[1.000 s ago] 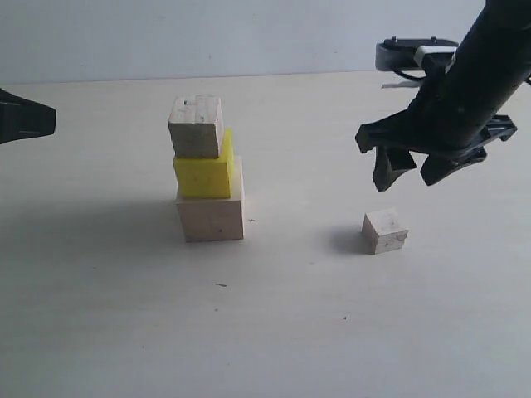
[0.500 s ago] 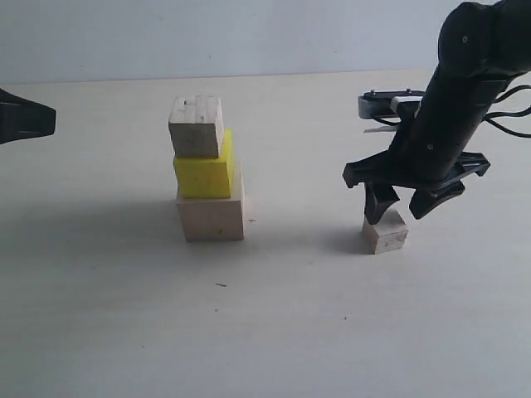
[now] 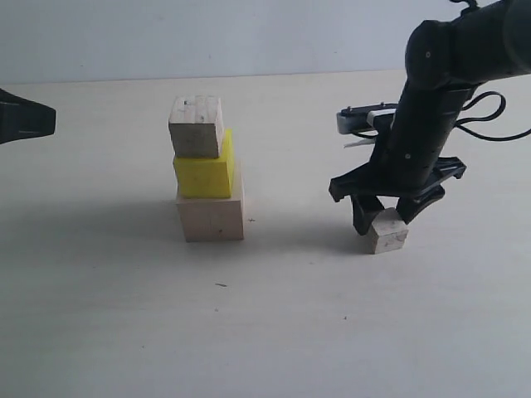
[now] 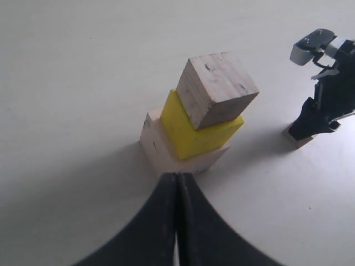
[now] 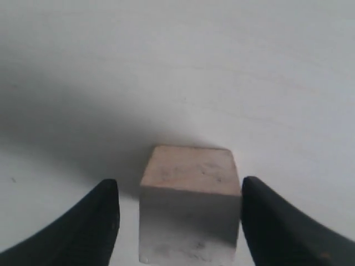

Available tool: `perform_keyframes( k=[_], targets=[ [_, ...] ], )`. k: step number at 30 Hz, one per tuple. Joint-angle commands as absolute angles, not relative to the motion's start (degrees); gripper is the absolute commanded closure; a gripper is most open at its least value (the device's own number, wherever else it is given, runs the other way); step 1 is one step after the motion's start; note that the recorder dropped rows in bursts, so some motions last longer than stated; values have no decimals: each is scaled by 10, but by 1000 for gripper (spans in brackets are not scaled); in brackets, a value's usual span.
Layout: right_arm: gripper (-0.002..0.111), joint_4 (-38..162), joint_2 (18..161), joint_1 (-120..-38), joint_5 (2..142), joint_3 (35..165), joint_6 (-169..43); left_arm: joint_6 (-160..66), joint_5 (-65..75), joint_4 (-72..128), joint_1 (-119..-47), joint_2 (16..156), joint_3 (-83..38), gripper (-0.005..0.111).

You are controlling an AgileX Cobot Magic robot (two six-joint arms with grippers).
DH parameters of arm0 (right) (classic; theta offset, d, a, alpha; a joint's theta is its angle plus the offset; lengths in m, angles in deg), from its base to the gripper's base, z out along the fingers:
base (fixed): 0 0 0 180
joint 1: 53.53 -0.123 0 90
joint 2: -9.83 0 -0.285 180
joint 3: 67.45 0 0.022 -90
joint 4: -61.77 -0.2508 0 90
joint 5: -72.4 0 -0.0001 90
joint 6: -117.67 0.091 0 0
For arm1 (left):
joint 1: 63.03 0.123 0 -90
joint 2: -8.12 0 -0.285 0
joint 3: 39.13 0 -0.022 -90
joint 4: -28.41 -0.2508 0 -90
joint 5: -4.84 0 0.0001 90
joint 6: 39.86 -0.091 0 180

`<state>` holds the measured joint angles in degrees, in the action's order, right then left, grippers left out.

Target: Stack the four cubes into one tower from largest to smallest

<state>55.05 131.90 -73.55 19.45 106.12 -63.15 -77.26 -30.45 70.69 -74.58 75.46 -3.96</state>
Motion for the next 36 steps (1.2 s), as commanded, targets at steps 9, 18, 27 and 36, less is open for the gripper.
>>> perform_keyframes(
  k=[9, 18, 27, 36],
  targets=[
    [48, 606, 1334, -752, 217, 1072, -600, -775, -303, 710, -744, 757, -39, 107],
    [48, 605, 1336, -752, 229, 1072, -593, -785, -303, 710, -744, 757, -39, 107],
    [49, 605, 1344, -752, 231, 1072, -593, -785, -303, 710, -744, 757, -39, 107],
    [50, 605, 1346, -752, 231, 1072, -593, -785, -308, 710, -744, 757, -39, 107]
  ],
)
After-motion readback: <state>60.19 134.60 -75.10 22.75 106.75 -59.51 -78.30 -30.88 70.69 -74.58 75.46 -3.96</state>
